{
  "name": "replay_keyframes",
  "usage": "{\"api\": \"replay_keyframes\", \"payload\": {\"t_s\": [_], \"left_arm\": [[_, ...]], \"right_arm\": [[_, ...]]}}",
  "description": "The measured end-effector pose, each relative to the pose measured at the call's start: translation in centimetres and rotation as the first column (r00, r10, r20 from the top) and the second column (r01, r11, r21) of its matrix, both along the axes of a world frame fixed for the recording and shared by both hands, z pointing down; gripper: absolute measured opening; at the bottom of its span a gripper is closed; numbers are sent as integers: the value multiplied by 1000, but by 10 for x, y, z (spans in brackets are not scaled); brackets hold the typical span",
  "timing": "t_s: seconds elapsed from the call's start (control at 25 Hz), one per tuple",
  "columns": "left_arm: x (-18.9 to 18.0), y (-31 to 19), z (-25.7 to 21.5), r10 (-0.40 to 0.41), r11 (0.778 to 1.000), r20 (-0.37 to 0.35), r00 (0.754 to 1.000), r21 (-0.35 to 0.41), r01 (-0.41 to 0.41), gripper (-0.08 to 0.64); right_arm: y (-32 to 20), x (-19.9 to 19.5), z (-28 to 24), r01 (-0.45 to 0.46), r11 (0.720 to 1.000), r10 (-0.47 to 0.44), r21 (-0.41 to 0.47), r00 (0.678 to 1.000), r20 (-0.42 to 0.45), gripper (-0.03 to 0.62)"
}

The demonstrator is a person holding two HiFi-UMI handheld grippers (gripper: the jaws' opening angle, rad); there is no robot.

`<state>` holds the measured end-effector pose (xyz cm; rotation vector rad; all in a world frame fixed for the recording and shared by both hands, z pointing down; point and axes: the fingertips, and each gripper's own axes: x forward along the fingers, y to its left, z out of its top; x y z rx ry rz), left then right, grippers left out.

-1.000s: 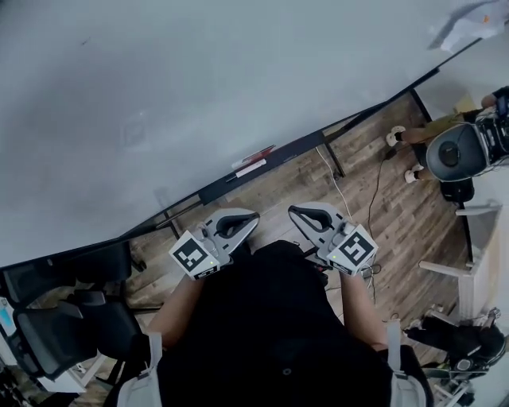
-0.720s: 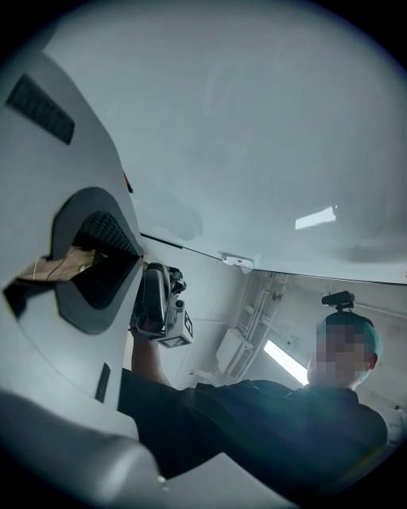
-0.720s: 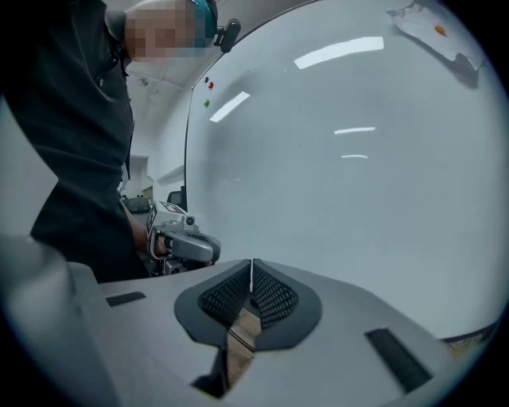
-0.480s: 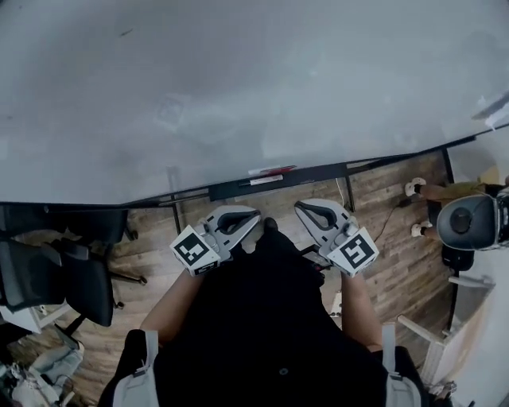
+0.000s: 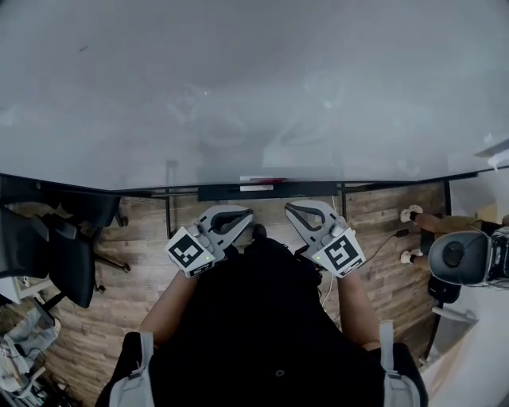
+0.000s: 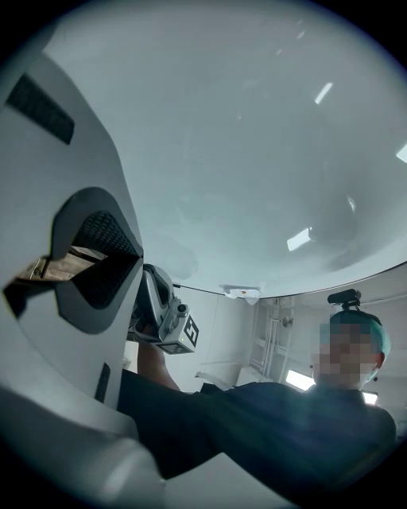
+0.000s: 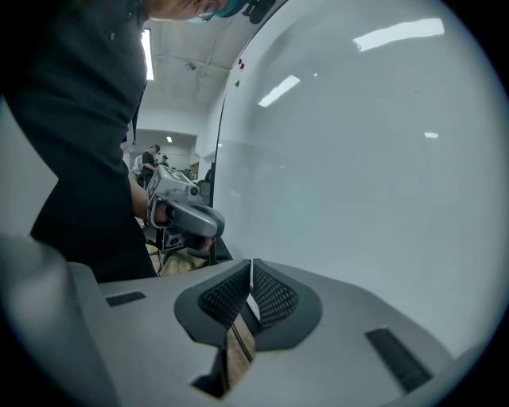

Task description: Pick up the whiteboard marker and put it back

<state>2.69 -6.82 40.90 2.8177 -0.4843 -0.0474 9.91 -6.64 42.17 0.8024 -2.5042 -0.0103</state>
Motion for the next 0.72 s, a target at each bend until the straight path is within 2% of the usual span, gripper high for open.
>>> {"api": "replay_keyframes", "payload": {"t_s": [0.16,0.36,0.56,0.64,0.72], "left_arm": [[-6,-11,5,0,1000,15,1000,10,-1,12],[-13,-22,11,-49,999,67,997,15,48,12],[-22,-23,20,-58,996,137,989,76,48,12],[-23,-24,25,-63,993,189,980,107,43,12],[-22,-23,32,-60,987,272,960,159,16,12]], "right_arm": [[-10,-10,12,1,1000,-1,-3,997,-72,20],[-22,-21,29,20,1000,-22,-20,992,-122,20],[-29,-33,55,45,997,-56,-64,979,-195,20],[-30,-37,65,64,994,-82,-92,975,-206,20],[-32,-39,74,75,991,-98,-114,971,-217,20]]}}
